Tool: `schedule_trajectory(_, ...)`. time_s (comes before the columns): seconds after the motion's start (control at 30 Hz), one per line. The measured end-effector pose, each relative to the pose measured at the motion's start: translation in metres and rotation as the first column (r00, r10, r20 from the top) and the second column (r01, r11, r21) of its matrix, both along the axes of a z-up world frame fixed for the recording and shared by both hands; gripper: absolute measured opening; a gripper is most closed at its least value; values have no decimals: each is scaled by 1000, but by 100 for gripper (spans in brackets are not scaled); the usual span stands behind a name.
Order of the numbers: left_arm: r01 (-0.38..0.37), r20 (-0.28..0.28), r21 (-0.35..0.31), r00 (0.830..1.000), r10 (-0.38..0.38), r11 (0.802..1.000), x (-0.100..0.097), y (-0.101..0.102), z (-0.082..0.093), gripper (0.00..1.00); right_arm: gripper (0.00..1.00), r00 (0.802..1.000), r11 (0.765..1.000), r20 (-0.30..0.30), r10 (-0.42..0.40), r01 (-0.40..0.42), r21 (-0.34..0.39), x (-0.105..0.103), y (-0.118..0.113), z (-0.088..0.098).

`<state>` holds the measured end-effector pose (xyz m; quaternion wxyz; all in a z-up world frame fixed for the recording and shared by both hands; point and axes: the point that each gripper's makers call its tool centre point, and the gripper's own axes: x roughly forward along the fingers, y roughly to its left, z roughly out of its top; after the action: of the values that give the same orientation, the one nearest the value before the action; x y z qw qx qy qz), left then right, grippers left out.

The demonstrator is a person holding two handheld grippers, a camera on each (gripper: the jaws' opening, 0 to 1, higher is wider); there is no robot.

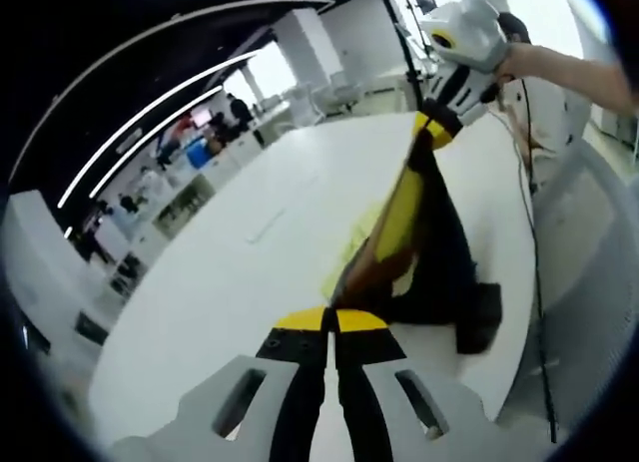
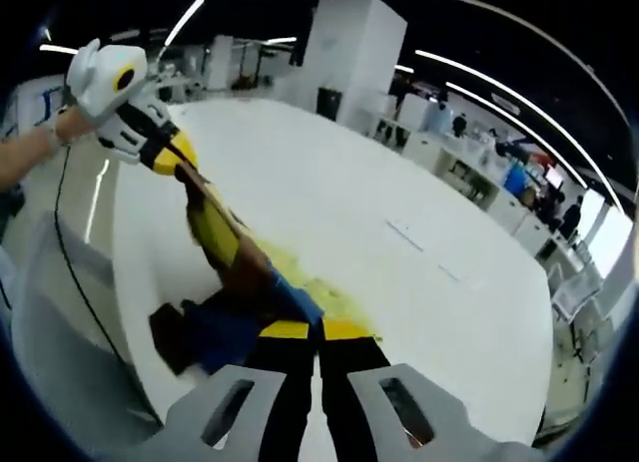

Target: Fold the garment on the visible template until the final outline fits inside the template.

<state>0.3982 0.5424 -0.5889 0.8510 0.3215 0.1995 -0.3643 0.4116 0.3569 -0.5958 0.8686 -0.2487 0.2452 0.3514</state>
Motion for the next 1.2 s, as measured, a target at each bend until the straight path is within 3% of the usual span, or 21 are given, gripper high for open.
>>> schedule_trajectory(0.17,16,19,45,1000,-17,999,6,1,9,0,1,999,999,25,21,-20,-29,6,3,13)
schedule_trajectory(0.67,29,72,95,997,-36,995,20,6,45,0,1,995,993,58,79,-73,-96,16,7,39)
schedule_trajectory(1.2,28,124,138,991,-45,990,26,6,80,0,1,984,980,126,127,-105,-168,23,8,80)
